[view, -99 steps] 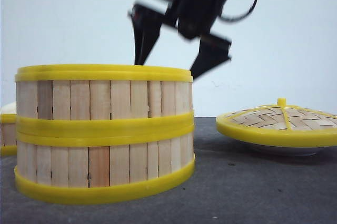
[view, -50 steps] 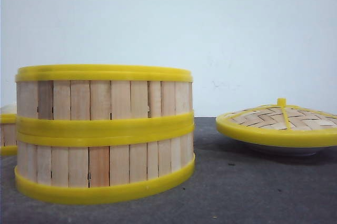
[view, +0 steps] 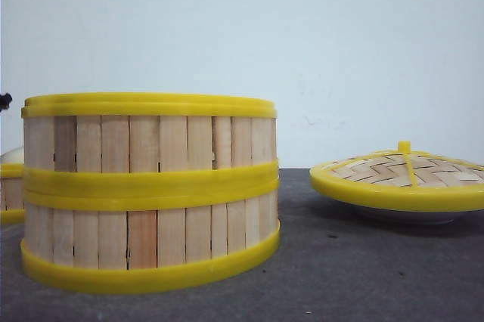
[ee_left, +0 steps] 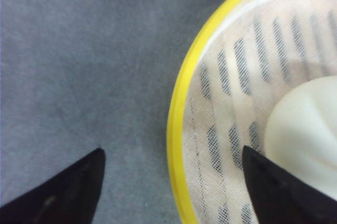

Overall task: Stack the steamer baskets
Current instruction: 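Grasp the rim of the remaining bun basket with the left gripper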

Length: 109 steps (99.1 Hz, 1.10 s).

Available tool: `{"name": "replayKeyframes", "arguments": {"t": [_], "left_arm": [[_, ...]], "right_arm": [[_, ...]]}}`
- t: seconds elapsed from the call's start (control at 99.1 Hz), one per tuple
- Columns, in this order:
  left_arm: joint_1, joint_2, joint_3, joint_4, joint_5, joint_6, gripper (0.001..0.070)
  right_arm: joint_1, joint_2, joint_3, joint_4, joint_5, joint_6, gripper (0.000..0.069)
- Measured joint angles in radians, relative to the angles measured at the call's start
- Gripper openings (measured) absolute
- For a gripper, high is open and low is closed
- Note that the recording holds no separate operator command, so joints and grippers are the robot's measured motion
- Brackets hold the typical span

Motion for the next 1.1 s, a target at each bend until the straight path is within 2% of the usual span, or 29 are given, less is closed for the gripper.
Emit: {"name": "replayKeyframes", "arguments": {"t": [0.141, 0.262, 0.363, 0.414, 0.605, 0.767, 0.888, 1.1], "left_arm": [[0.0, 0.023, 0.0, 0.005, 0.0, 0.0, 0.0255], [0.0, 0.033, 0.001, 0.012, 0.0, 0.0, 0.0181], [0.0, 0.04, 0.002, 0.013, 0.005, 0.0, 0.0068], [0.0, 0.04, 0.002, 0.016, -0.001, -0.004, 0.0039], [0.014, 0.04, 0.003, 0.02, 0.001, -0.003, 0.0022], [0.029, 0.042, 0.059, -0.053, 0.021, 0.006, 0.0022], [0.034, 0.042, 0.136, -0.119, 0.05, 0.024, 0.0022], [0.032, 0.039, 0.324, -0.28, 0.143, 0.03, 0.0022]], "right_arm": [[0.0, -0.013, 0.0, -0.029, 0.0, 0.008, 0.0681], [0.0, -0.014, 0.0, -0.046, 0.0, 0.019, 0.0681], [0.0, -0.015, 0.0, -0.05, 0.0, 0.026, 0.0681], [0.0, -0.015, 0.0, -0.053, 0.0, 0.027, 0.0681], [0.0, -0.016, 0.0, -0.084, 0.0, 0.03, 0.0681], [0.0, -0.043, -0.026, -0.092, 0.0, 0.03, 0.0681], [0.0, -0.1, -0.091, -0.066, 0.0, 0.031, 0.0681], [0.0, -0.2, -0.252, -0.011, 0.0, 0.057, 0.0681]]}}
